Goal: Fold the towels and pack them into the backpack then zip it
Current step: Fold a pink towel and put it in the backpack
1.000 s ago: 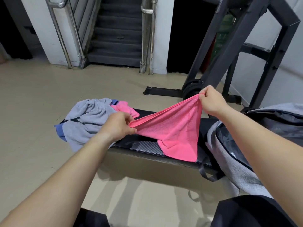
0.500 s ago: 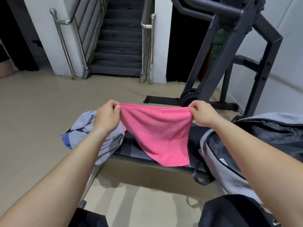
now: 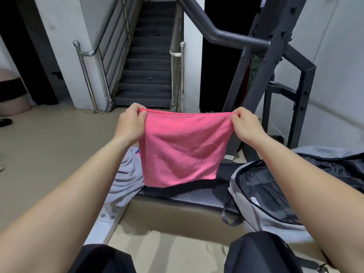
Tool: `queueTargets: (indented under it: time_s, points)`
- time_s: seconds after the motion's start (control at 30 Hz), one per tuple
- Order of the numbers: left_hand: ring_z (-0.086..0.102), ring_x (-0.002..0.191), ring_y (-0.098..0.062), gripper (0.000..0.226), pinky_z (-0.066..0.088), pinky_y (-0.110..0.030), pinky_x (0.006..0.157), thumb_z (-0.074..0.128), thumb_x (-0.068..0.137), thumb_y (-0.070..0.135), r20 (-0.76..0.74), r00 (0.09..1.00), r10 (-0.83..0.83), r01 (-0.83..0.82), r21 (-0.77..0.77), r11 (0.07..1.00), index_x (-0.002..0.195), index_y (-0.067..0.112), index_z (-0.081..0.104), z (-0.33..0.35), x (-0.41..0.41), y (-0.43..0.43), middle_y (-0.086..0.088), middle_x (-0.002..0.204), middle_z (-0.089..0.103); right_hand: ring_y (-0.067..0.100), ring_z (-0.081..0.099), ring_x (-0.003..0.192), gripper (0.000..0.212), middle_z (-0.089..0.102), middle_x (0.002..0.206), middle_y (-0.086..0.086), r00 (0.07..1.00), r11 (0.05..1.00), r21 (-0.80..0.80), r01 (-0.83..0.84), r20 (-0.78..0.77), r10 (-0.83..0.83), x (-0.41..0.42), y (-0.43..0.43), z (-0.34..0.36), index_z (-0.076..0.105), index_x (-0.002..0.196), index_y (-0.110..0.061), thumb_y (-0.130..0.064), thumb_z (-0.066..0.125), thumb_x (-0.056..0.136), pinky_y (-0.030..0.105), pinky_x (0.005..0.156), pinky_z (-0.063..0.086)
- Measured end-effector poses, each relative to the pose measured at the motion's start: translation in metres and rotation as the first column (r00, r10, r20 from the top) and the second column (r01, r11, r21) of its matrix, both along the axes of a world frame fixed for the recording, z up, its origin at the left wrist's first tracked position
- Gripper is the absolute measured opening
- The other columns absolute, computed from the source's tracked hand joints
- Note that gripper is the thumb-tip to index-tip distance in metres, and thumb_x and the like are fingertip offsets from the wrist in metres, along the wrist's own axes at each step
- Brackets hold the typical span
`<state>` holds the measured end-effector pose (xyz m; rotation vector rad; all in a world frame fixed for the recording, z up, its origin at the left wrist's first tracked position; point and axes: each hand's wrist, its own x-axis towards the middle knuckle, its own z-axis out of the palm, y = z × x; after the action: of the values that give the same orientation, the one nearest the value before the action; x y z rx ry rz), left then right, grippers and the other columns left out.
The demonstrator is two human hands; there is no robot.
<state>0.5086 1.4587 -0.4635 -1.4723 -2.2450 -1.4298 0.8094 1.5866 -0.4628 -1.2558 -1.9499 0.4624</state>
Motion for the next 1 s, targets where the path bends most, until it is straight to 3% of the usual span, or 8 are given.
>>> queueTargets:
  time_s: [0.1, 0.17, 0.27, 0.57, 0.63, 0.73, 0.83, 1.0]
  points:
    - [0.058, 0.108, -0.029, 0.022, 0.034, -0.028, 0.080, 0.048, 0.101, 0.023, -0.018, 1.000, 0.018, -0.018, -0.028, 0.999, 0.112, 0.013, 0.064, -0.003, -0.002, -0.003, -0.008, 0.111, 0.068, 0.021, 0.061, 0.091, 0.023, 0.062, 0.098, -0.005, 0.997, 0.997, -0.050, -0.059, -0.051, 0.057, 0.002, 0.000, 0.000, 0.060, 0.103, -0.019, -0.022, 0.038, 0.099, 0.041, 0.079, 0.053]
    - [0.058, 0.110, -0.031, 0.022, 0.034, -0.030, 0.080, 0.048, 0.100, 0.023, -0.027, 0.999, 0.033, -0.035, -0.043, 0.998, 0.111, 0.013, 0.064, -0.007, -0.007, 0.000, -0.009, 0.113, 0.068, 0.017, 0.059, 0.094, 0.024, 0.062, 0.101, -0.005, 0.996, 0.996, -0.047, -0.072, -0.060, 0.069, -0.001, 0.003, -0.004, 0.063, 0.107, -0.018, -0.023, 0.040, 0.101, 0.035, 0.075, 0.048]
    - [0.059, 0.110, -0.031, 0.022, 0.038, -0.033, 0.082, 0.048, 0.099, 0.024, -0.024, 0.999, 0.038, -0.040, -0.077, 0.996, 0.110, 0.016, 0.065, -0.021, -0.015, 0.012, -0.008, 0.113, 0.069, 0.016, 0.054, 0.098, 0.025, 0.061, 0.106, -0.004, 0.998, 0.998, -0.022, -0.052, -0.033, 0.051, -0.008, 0.014, -0.019, 0.063, 0.112, -0.016, -0.023, 0.041, 0.102, 0.030, 0.081, 0.038]
    - [0.060, 0.108, -0.037, 0.024, 0.045, -0.039, 0.084, 0.050, 0.099, 0.030, -0.055, 0.998, 0.033, -0.050, -0.355, 0.933, 0.109, 0.016, 0.066, -0.130, -0.040, 0.084, -0.014, 0.111, 0.070, 0.031, 0.057, 0.097, 0.029, 0.065, 0.110, 0.008, 0.972, 0.976, -0.179, 0.121, 0.221, -0.080, -0.043, 0.081, -0.135, 0.060, 0.112, -0.017, -0.028, 0.035, 0.101, 0.040, 0.079, 0.046]
    - [0.061, 0.105, -0.039, 0.024, 0.046, -0.041, 0.082, 0.051, 0.098, 0.031, -0.060, 0.998, 0.027, -0.048, -0.391, 0.919, 0.105, 0.014, 0.066, -0.146, -0.045, 0.101, -0.016, 0.106, 0.070, 0.031, 0.061, 0.094, 0.027, 0.067, 0.108, 0.009, 0.978, 0.968, -0.218, 0.120, 0.192, -0.078, -0.051, 0.093, -0.151, 0.061, 0.111, -0.017, -0.026, 0.037, 0.101, 0.040, 0.082, 0.050]
    - [0.064, 0.100, -0.035, 0.020, 0.047, -0.038, 0.086, 0.054, 0.098, 0.024, -0.016, 1.000, 0.021, -0.026, -0.349, 0.937, 0.103, 0.010, 0.068, -0.149, -0.047, 0.121, -0.016, 0.099, 0.073, 0.025, 0.070, 0.067, 0.024, 0.073, 0.083, 0.009, 0.994, 0.959, -0.272, 0.087, 0.094, -0.063, -0.061, 0.110, -0.160, 0.060, 0.103, -0.016, -0.020, 0.037, 0.099, 0.043, 0.076, 0.059]
    - [0.071, 0.079, -0.023, 0.013, 0.053, -0.036, 0.088, 0.052, 0.096, 0.019, 0.095, 0.995, -0.006, 0.036, -0.310, 0.950, 0.090, 0.017, 0.063, -0.146, -0.049, 0.134, -0.006, 0.072, 0.074, 0.019, 0.071, 0.059, 0.024, 0.071, 0.073, 0.009, 0.998, 0.958, -0.279, 0.064, 0.036, -0.057, -0.066, 0.122, -0.156, 0.060, 0.103, -0.013, -0.016, 0.036, 0.099, 0.043, 0.071, 0.061]
    - [0.066, 0.084, -0.027, 0.015, 0.051, -0.036, 0.087, 0.053, 0.097, 0.022, 0.047, 0.999, -0.016, 0.029, -0.293, 0.956, 0.095, 0.013, 0.065, -0.147, -0.052, 0.133, -0.006, 0.090, 0.072, 0.022, 0.074, 0.067, 0.020, 0.072, 0.075, 0.009, 0.999, 0.947, -0.322, 0.013, -0.040, -0.028, -0.060, 0.130, -0.155, 0.063, 0.096, -0.016, -0.021, 0.044, 0.096, 0.049, 0.078, 0.061]
